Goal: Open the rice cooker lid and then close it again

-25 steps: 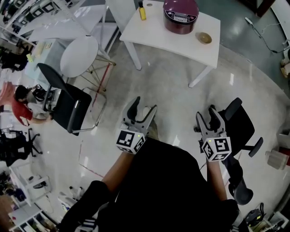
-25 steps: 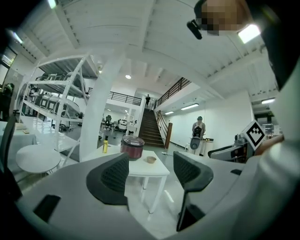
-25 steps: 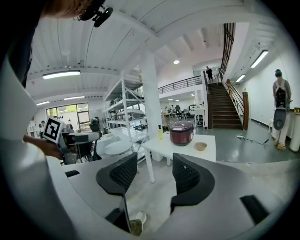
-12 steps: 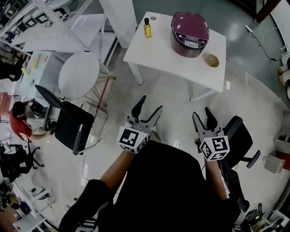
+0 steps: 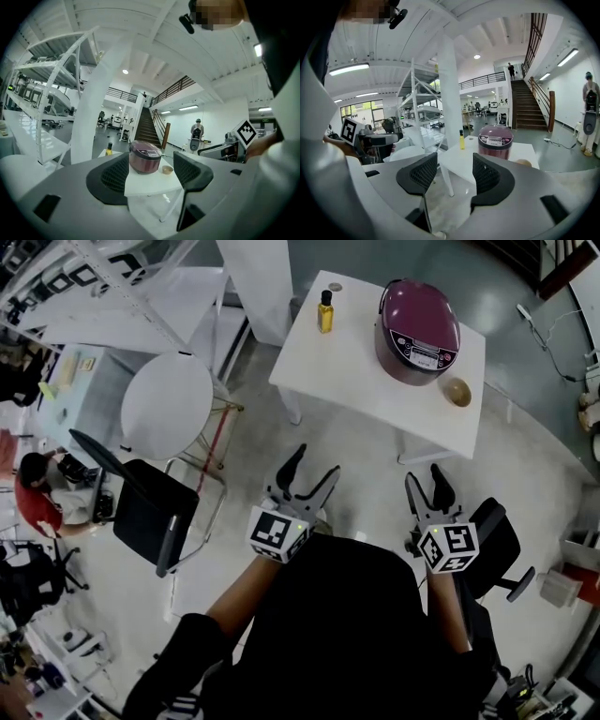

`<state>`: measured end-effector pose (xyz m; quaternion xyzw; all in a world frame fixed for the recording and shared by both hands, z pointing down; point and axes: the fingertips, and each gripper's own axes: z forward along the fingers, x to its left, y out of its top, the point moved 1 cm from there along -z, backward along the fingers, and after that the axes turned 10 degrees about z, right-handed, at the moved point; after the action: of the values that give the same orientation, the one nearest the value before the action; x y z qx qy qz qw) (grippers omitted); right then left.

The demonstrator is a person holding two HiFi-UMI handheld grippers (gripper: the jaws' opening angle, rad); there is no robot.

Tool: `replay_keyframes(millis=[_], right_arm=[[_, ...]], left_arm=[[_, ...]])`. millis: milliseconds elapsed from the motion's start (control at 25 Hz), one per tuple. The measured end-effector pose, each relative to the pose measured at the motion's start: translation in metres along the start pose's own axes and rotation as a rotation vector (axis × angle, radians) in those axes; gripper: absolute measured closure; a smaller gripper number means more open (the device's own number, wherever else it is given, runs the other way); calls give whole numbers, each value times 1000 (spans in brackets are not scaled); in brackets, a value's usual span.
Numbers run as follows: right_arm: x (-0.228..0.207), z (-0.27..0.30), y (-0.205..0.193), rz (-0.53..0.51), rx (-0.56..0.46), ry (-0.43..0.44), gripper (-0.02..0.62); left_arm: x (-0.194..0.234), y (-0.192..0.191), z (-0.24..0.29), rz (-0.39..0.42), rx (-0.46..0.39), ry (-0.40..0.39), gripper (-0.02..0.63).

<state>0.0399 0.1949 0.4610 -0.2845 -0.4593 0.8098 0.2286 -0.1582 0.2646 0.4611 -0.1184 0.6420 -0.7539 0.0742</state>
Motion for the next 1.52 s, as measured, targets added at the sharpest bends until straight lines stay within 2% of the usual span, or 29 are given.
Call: replay_keyframes(millis=[200, 400, 640, 920, 1120, 1520], right_arm=[[5, 21, -1, 0, 36, -18, 387], [2, 30, -2, 36, 23, -33, 387], [-30, 28, -3, 64, 4, -67, 387], [-80, 47, 15, 112, -55, -86, 387], [-112, 76, 42, 159, -106, -80, 387], [-190, 136, 85, 172, -91, -41, 387]], left_arm=[[19, -2, 11, 1, -3, -21, 331], [30, -11, 24, -22, 9, -26, 332], [26, -33, 46, -16, 69, -47, 332], [21, -8, 95, -3, 62, -55, 332], [23, 13, 150, 17, 54, -90, 332], [40, 44, 264, 47, 64, -68, 332]])
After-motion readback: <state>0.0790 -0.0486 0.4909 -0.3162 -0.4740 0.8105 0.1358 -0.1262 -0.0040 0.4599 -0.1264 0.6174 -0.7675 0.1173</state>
